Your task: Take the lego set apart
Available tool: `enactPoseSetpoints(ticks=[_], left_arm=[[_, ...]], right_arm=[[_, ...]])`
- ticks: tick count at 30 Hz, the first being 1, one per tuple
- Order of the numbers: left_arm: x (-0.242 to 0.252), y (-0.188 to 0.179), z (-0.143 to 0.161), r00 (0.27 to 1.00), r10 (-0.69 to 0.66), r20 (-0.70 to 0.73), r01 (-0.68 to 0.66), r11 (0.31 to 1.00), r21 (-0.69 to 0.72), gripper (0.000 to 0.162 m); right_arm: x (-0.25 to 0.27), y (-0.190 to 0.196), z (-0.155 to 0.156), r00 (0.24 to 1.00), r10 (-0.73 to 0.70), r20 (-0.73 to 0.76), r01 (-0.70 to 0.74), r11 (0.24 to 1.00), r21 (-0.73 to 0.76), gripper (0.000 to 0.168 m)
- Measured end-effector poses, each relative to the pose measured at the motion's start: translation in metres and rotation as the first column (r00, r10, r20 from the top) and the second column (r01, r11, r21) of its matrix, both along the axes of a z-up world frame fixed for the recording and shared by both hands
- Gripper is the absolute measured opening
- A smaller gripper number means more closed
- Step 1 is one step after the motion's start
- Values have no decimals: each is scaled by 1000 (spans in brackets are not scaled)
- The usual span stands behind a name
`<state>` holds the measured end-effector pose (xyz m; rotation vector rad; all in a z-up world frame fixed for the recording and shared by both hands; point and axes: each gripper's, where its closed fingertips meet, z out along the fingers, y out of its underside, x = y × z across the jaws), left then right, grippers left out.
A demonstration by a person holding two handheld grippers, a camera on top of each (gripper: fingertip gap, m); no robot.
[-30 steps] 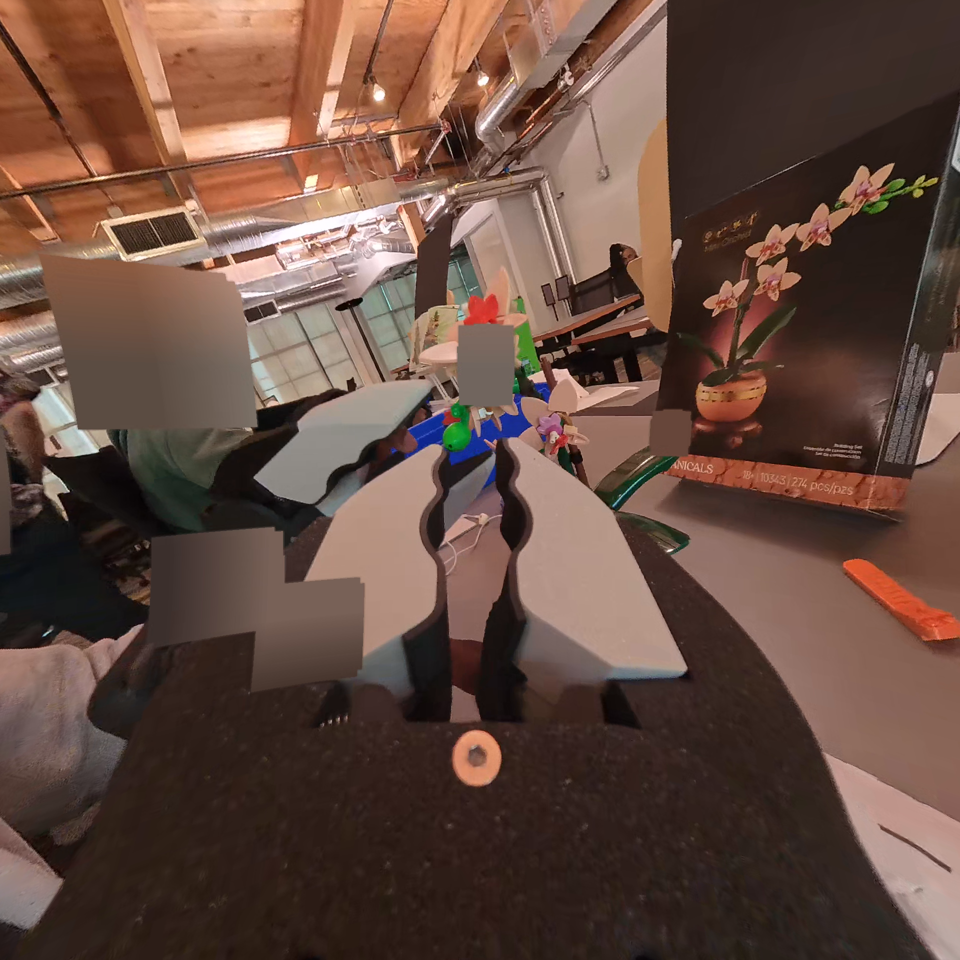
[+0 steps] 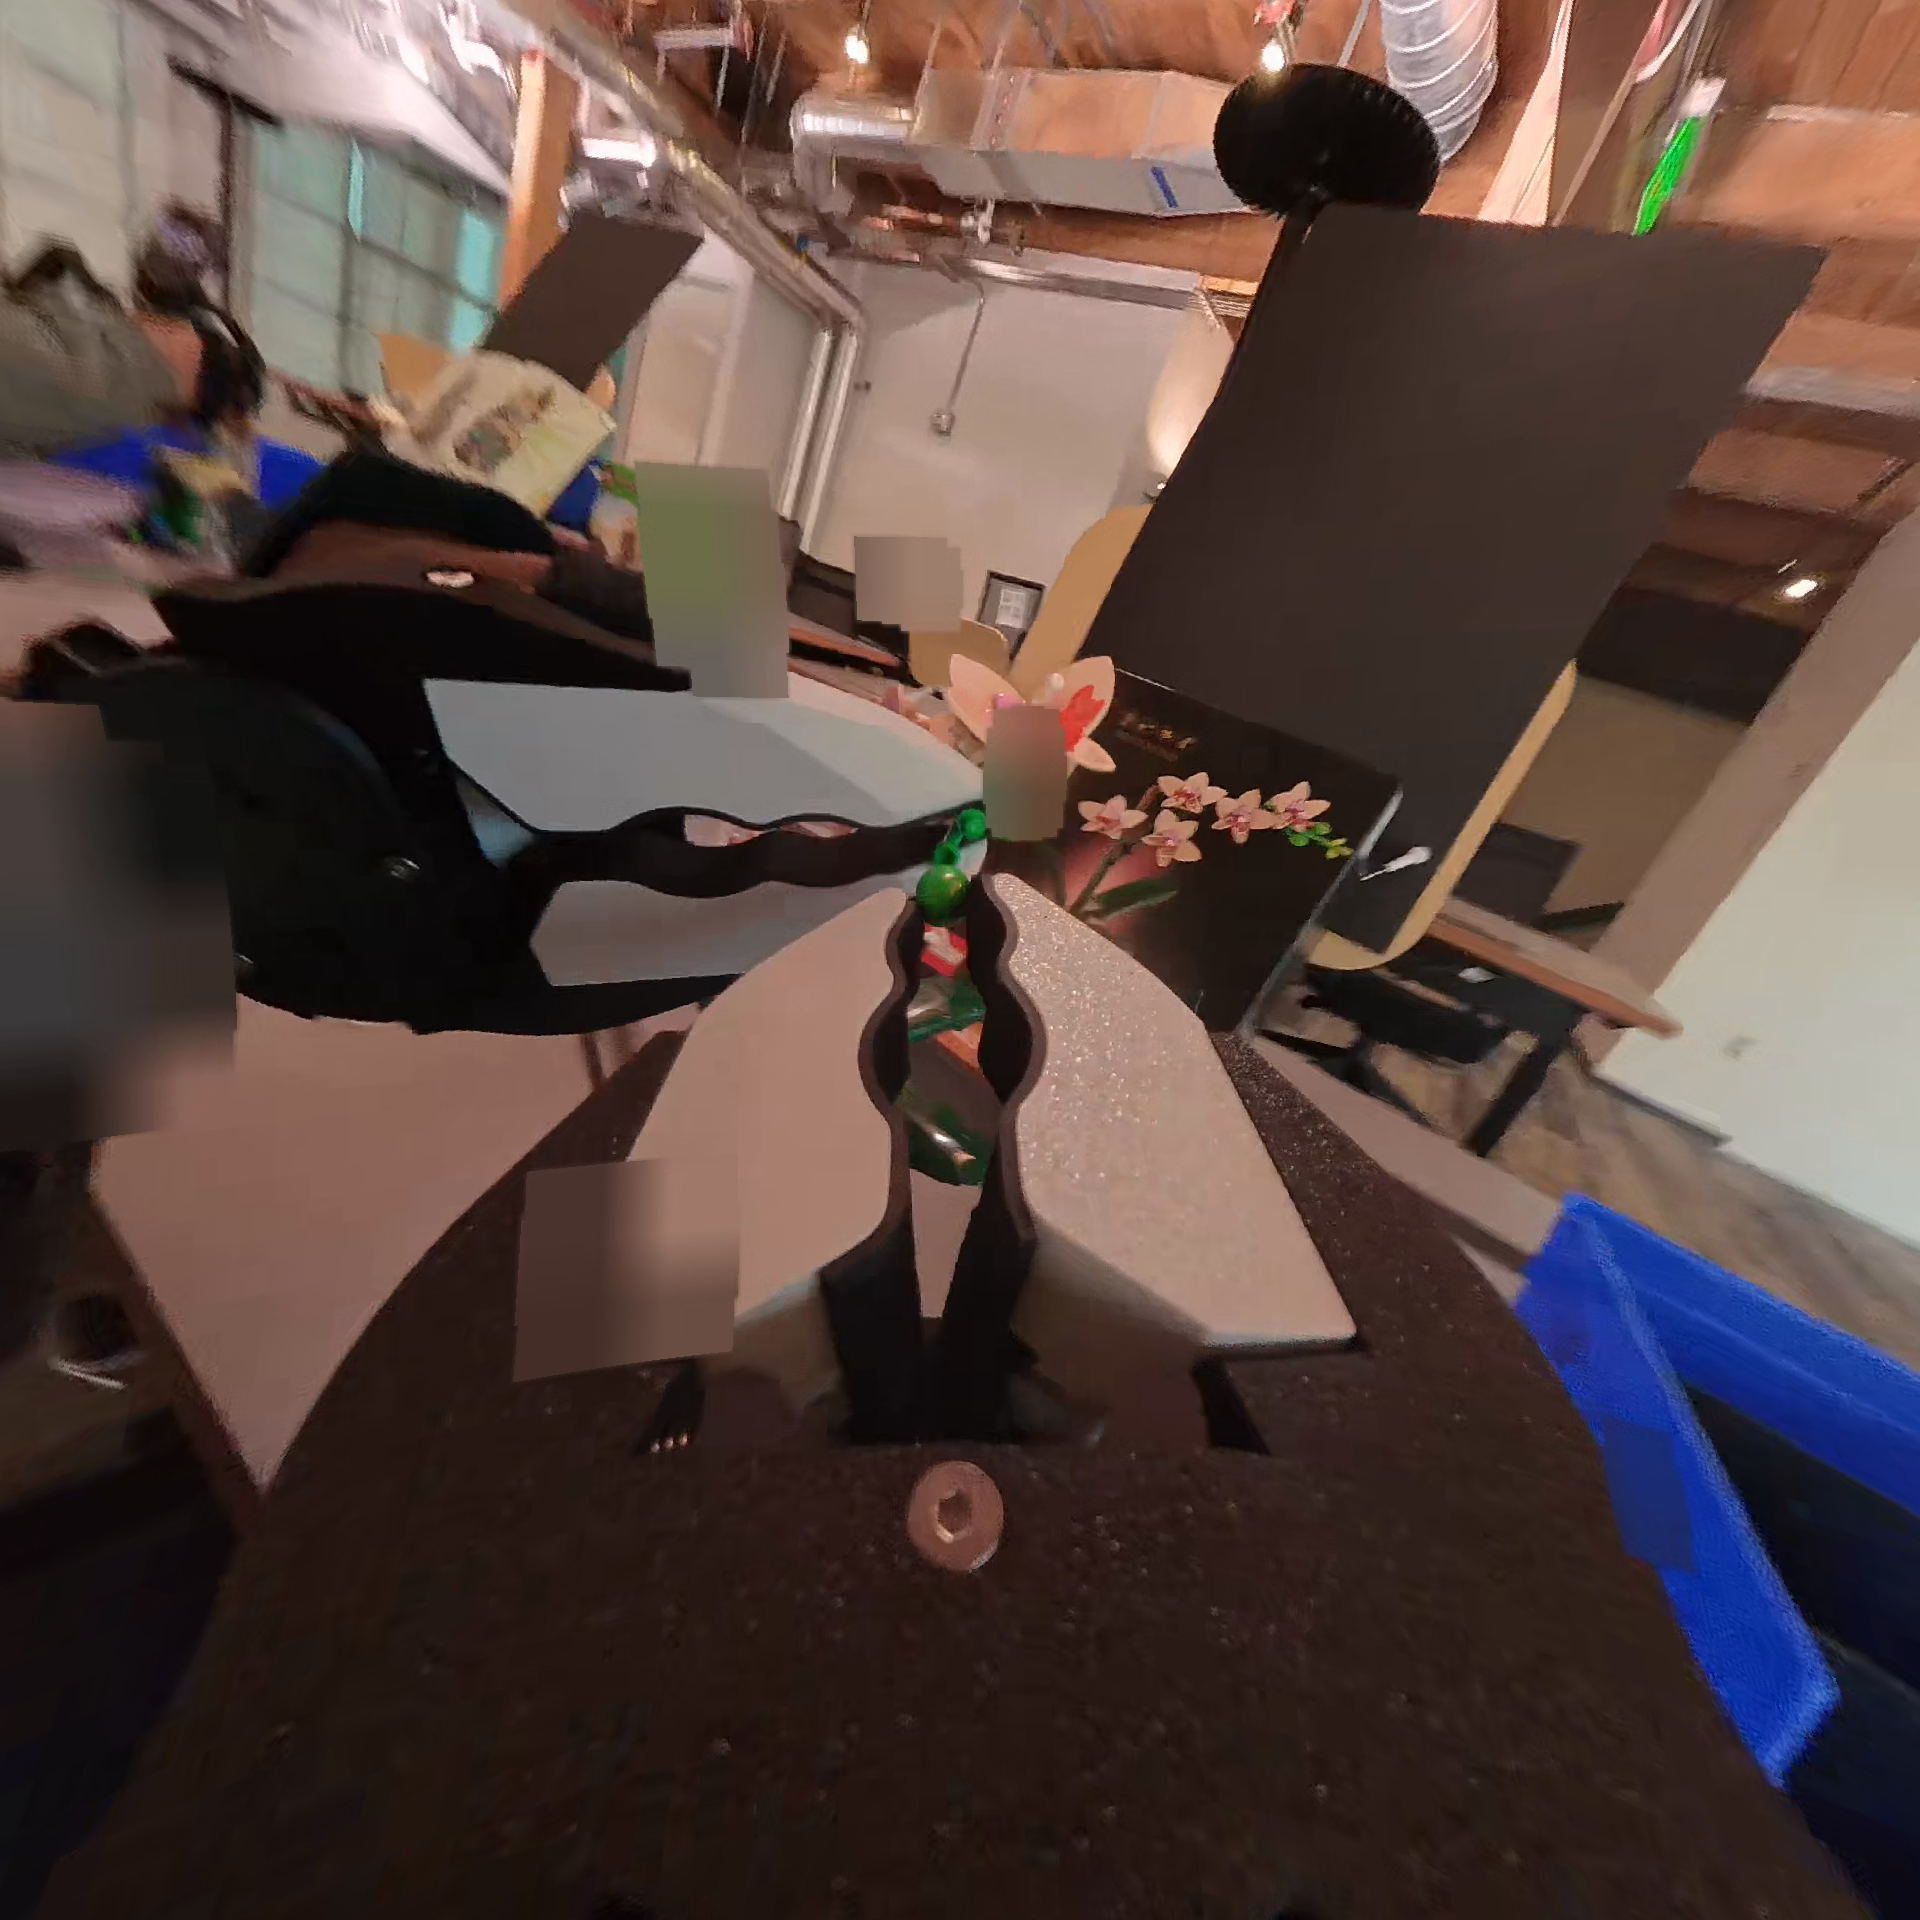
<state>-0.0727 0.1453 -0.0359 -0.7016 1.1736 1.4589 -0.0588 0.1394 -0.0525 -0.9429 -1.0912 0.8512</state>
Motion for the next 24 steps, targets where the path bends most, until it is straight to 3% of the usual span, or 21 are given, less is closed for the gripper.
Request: enactPoseSetpoints(ticks=[6, 10, 12, 15, 19, 24], left_arm=[[3, -4, -4, 1000, -8, -27, 8, 1000, -8, 7], [5, -6, -8, 999, -1, -41, 1, 1000, 5, 8], [8, -10, -9, 999, -18, -31, 18, 1000, -1, 16], [13, -21, -7, 999, -38, 14, 38, 999, 6, 28], [27, -41, -18, 998, -46, 48, 45, 999, 17, 29], [38, -48, -37, 993, -39, 113, 39, 999, 4, 23]], right_arm=[[8, -2, 1, 985, 154, -72, -165, 967, -194, 7], [30, 15, -3, 983, 167, -72, -180, 952, -248, 7], [45, 31, -16, 988, 157, -3, -153, 953, -263, 7], [70, 51, -50, 974, 150, 167, -101, 958, -270, 8], [92, 60, -127, 859, 172, 483, -12, 949, -316, 8], [79, 57, -185, 775, 171, 608, 73, 932, -355, 8]])
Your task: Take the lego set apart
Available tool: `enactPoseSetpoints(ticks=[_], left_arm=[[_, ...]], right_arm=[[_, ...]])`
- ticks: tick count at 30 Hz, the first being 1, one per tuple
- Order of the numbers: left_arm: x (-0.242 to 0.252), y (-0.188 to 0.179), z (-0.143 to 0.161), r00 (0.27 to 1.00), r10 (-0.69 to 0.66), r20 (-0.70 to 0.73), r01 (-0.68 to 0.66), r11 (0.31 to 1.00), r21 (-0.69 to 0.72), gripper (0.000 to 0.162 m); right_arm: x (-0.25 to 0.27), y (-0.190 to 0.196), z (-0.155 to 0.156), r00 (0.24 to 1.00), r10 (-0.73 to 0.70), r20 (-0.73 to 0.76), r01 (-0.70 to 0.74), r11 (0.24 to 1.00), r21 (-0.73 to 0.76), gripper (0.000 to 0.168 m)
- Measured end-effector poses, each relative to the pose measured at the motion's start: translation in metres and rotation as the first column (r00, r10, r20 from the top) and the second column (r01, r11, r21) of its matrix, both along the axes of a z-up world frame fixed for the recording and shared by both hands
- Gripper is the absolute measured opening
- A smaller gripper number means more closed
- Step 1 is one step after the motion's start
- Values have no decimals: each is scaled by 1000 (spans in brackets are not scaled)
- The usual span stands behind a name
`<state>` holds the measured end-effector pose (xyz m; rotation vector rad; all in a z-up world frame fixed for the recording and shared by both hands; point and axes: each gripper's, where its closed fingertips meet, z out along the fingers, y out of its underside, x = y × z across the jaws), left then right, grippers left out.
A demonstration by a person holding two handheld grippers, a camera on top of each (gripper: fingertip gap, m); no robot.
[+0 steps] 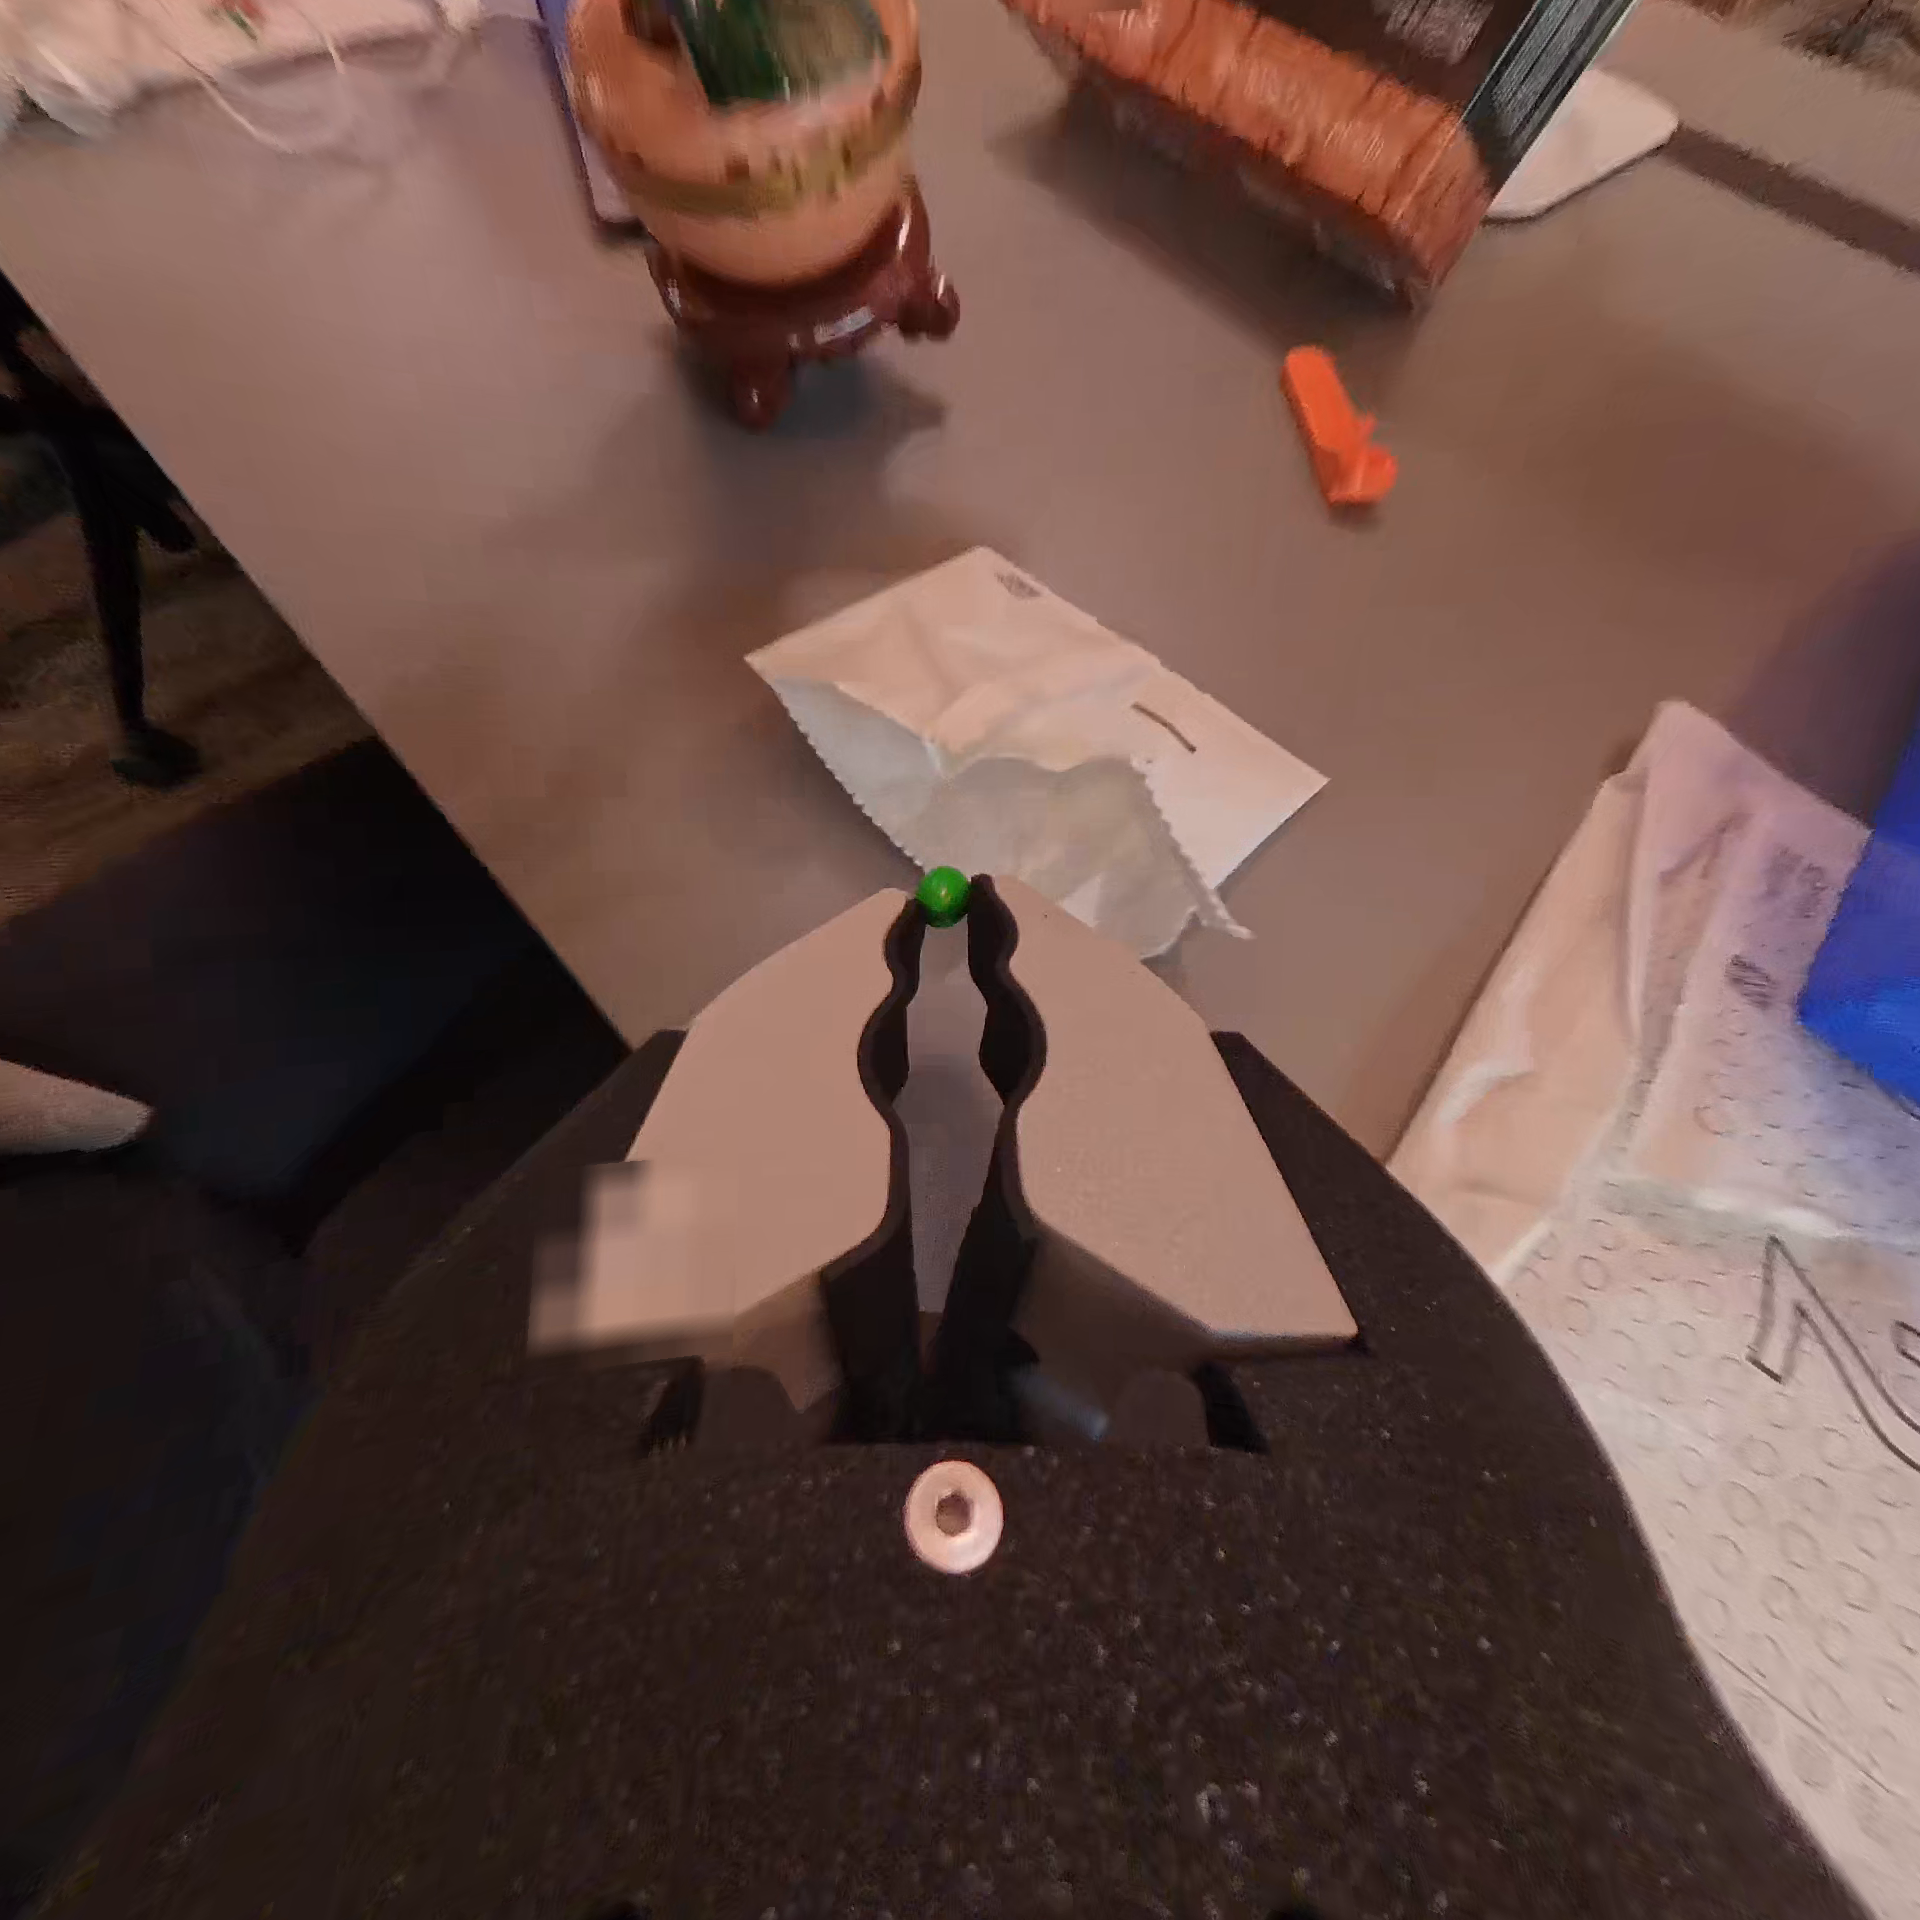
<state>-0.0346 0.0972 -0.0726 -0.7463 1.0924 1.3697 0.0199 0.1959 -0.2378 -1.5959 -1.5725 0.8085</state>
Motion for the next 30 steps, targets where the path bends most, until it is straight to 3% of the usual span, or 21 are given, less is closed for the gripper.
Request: enactPoseSetpoints(ticks=[2, 5, 7, 14, 15, 23, 26, 28, 30], left_arm=[[-15, 6, 8, 999, 38, 11, -38, 999, 20, 22], [-29, 12, 26, 997, 27, 67, -30, 999, 46, 21], [-31, 15, 31, 998, 16, 67, -20, 998, 52, 20], [-47, 31, 25, 997, 53, 47, -54, 998, 27, 20], [-48, 31, 26, 997, 57, 48, -59, 998, 37, 20], [-45, 9, 32, 993, 50, 108, -62, 992, 107, 19], [-26, 13, -2, 955, -4, 298, 14, 999, -32, 15], [-15, 29, -45, 907, 57, 418, 27, 981, -194, 16], [-13, 46, -82, 879, 171, 445, -21, 946, -323, 23]], right_arm=[[-14, 4, -14, 998, -28, 48, 26, 999, 35, 8], [-30, 14, -9, 994, -94, 52, 89, 991, 97, 8], [-31, 19, -18, 981, -124, 146, 111, 989, 98, 8], [-46, 30, -17, 980, -144, 139, 132, 987, 93, 10], [-48, 31, -17, 979, -145, 141, 134, 987, 89, 19], [-48, 36, -17, 980, -121, 159, 105, 989, 108, 28], [-47, 36, -14, 983, -106, 148, 92, 991, 98, 29], [-46, 35, -12, 987, -79, 138, 66, 993, 96, 29], [-42, 33, -9, 989, -62, 133, 49, 994, 101, 27]])
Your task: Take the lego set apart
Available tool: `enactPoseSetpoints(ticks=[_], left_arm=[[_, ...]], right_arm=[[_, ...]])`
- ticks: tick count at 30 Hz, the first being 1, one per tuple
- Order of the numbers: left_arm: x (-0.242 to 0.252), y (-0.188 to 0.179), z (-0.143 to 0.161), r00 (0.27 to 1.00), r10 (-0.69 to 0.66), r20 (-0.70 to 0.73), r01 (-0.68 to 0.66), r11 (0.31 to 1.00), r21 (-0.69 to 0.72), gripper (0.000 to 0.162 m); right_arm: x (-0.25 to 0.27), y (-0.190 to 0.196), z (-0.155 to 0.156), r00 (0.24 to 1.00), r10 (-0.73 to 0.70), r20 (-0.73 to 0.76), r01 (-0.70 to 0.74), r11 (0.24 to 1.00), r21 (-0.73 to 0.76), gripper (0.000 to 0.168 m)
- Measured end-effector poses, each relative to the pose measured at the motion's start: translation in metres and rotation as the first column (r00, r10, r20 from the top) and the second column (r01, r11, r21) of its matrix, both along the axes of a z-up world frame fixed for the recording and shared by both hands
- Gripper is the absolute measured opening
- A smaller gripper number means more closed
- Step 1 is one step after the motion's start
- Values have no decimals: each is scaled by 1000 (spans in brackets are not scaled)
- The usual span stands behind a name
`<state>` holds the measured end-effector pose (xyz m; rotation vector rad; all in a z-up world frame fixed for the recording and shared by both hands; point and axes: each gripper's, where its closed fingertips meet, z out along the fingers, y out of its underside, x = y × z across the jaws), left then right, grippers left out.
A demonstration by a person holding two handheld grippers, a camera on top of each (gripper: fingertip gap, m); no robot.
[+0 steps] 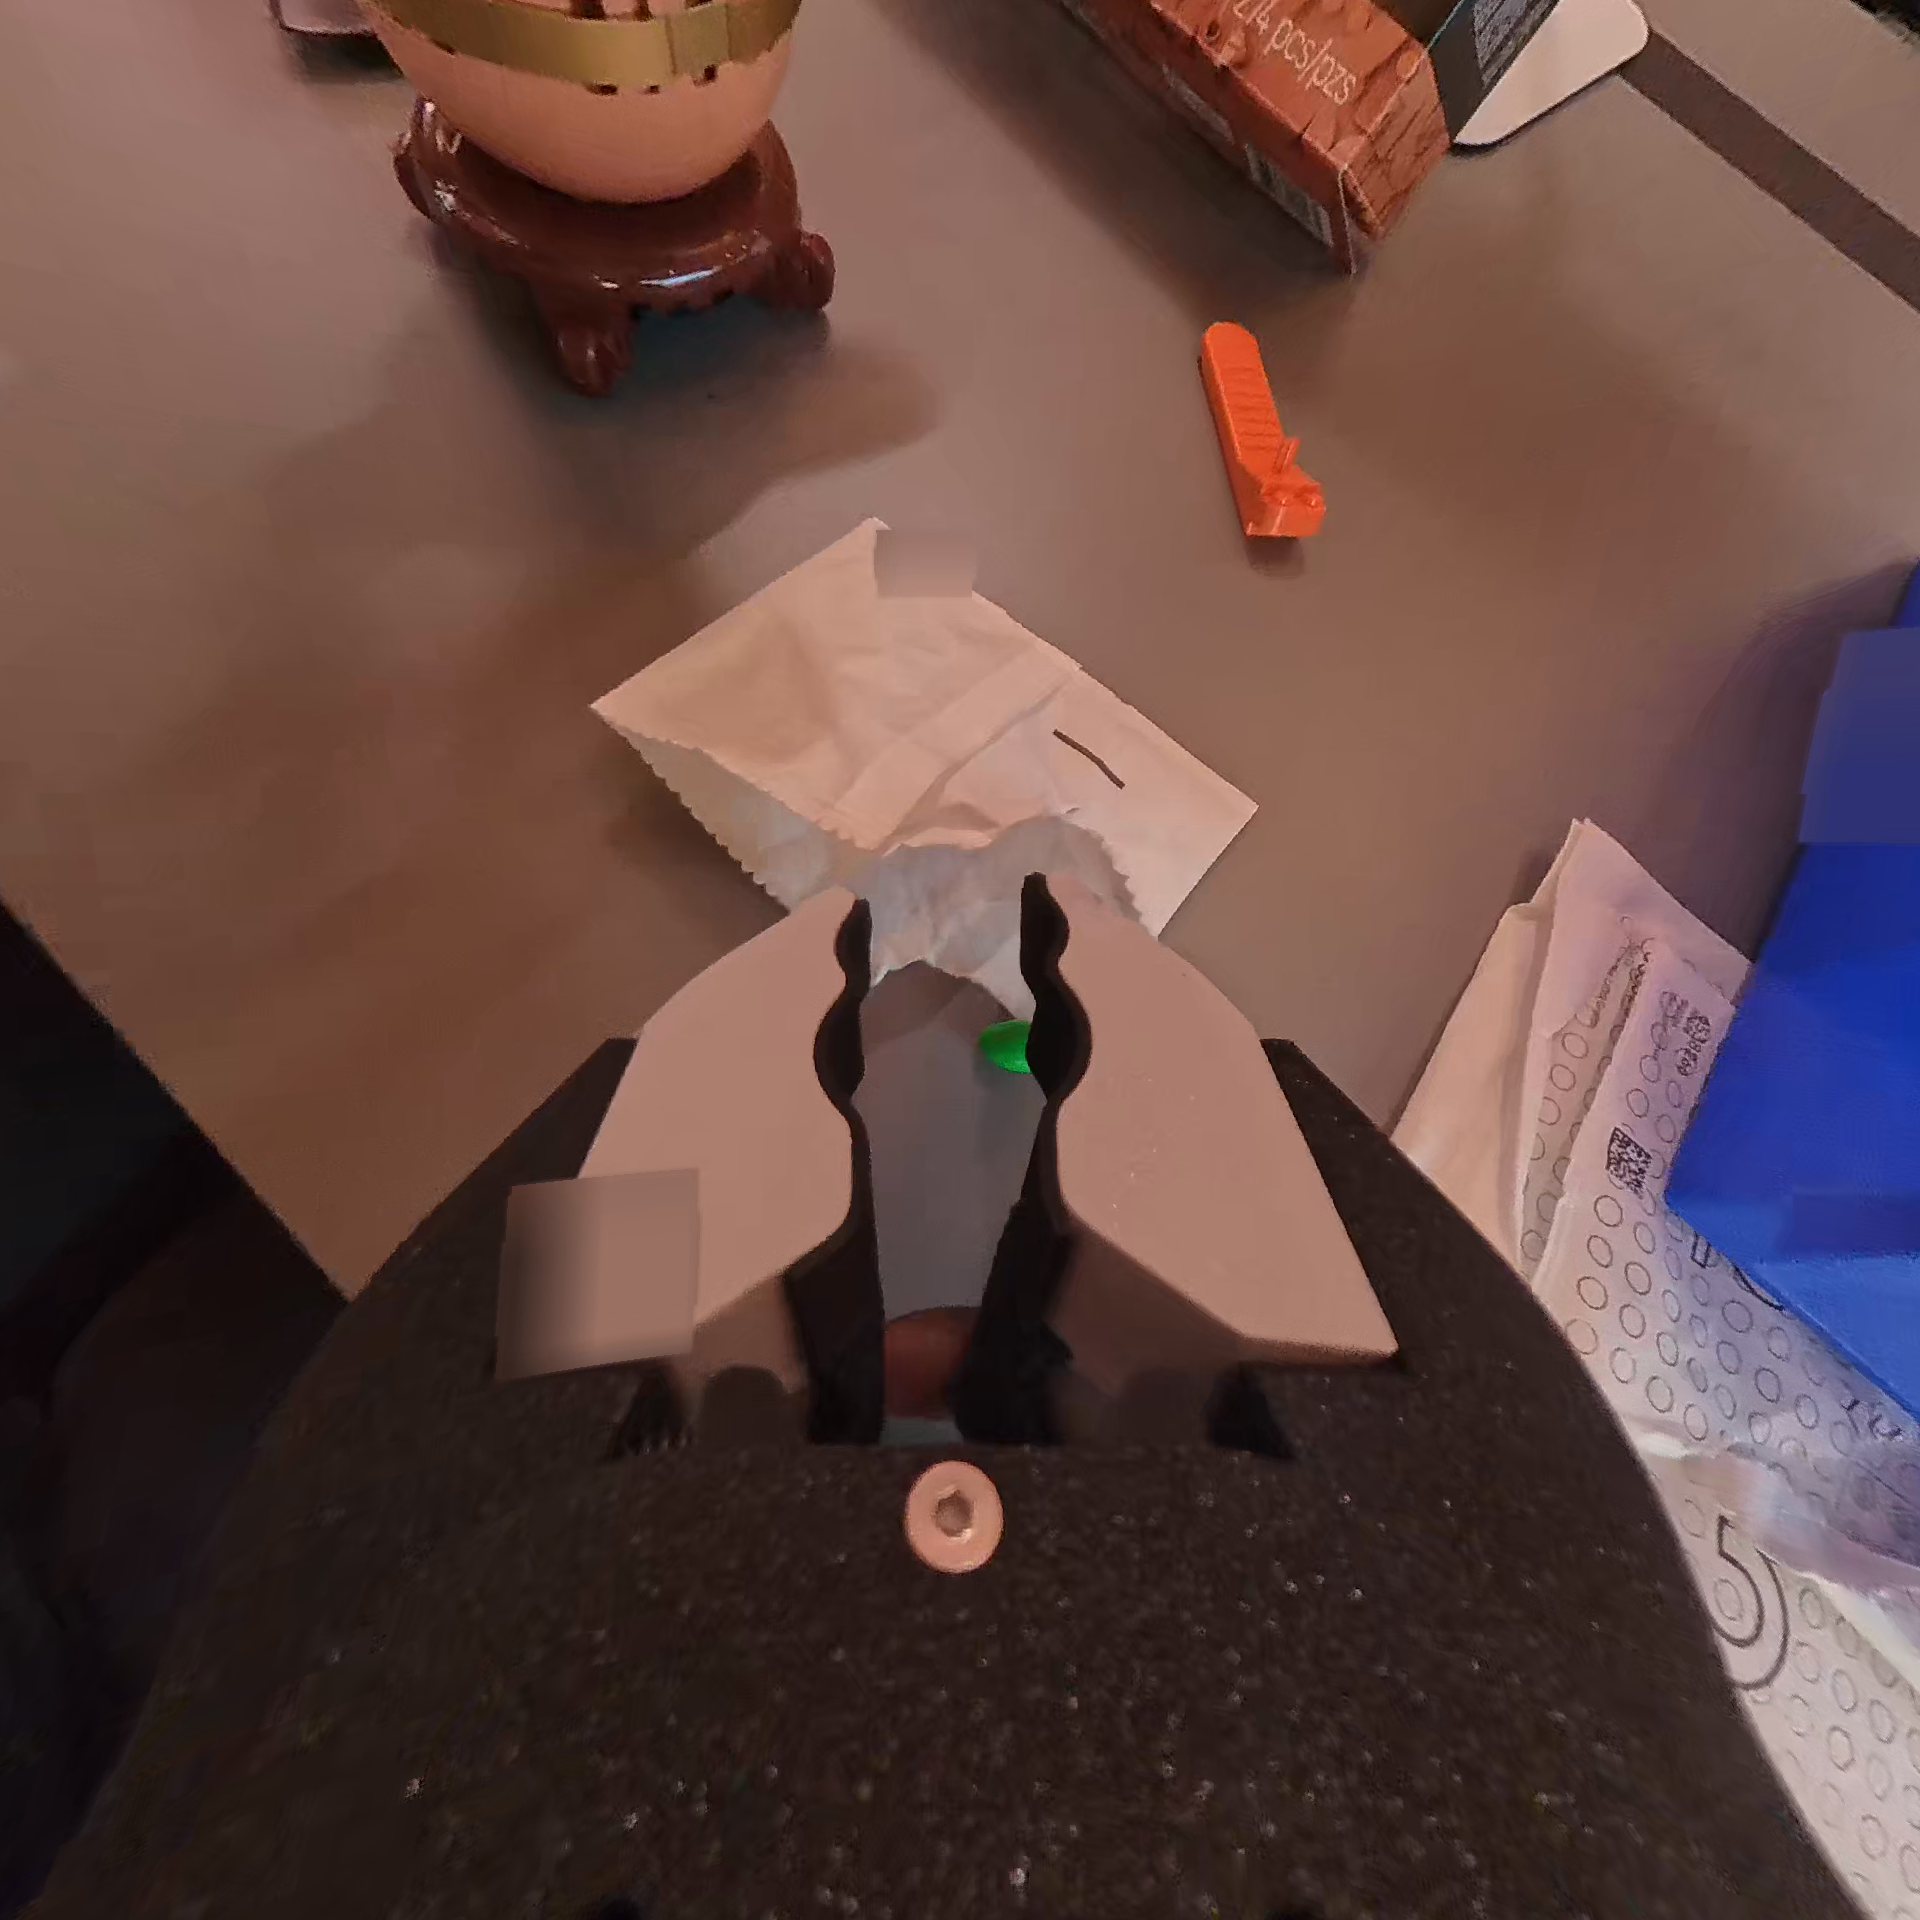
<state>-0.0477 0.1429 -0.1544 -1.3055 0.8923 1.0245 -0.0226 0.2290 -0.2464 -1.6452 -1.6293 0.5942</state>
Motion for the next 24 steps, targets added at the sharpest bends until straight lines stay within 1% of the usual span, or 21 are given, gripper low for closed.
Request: enactPoseSetpoints(ticks=[2, 5, 6, 9, 12, 15, 16, 17, 18, 21, 23, 24], left_arm=[[-2, 14, -21, 998, 43, 46, -38, 996, -85, 28], [-3, 27, -40, 972, 77, 220, -27, 976, -218, 38], [-4, 30, -45, 961, 102, 257, -33, 965, -260, 44], [-7, 40, -53, 944, 140, 300, -40, 947, -318, 49], [-7, 47, -63, 936, 163, 312, -33, 923, -384, 40], [-11, 53, -73, 945, 195, 264, -61, 895, -441, 30], [-11, 54, -76, 948, 193, 251, -60, 888, -456, 26], [-11, 55, -79, 951, 195, 241, -60, 878, -475, 12], [-12, 57, -80, 950, 201, 239, -64, 874, -482, 2], [-15, 59, -84, 936, 233, 265, -68, 855, -513, 0], [-13, 60, -82, 903, 252, 348, -33, 848, -528, 0], [-13, 60, -81, 878, 265, 399, -10, 844, -537, 0]], right_arm=[[9, -3, 4, 1000, 9, 6, -9, 1000, 12, 26], [28, -1, 6, 1000, -20, 14, 20, 998, 53, 26], [32, 0, 4, 999, -37, 18, 36, 998, 49, 26], [36, 6, -5, 996, -79, 36, 79, 997, 13, 26], [32, 9, -9, 995, -88, 42, 88, 996, -5, 25], [30, 8, -13, 996, -68, 66, 69, 997, -21, 21], [30, 8, -14, 995, -66, 73, 68, 997, -24, 12], [30, 8, -14, 995, -62, 72, 64, 998, -27, 8], [29, 8, -15, 996, -60, 69, 62, 998, -31, 8], [31, 8, -14, 997, -50, 61, 52, 998, -43, 7], [31, 4, -10, 999, -32, 29, 33, 997, -65, 3], [29, 2, -2, 1000, -23, -11, 23, 998, -67, 1]])
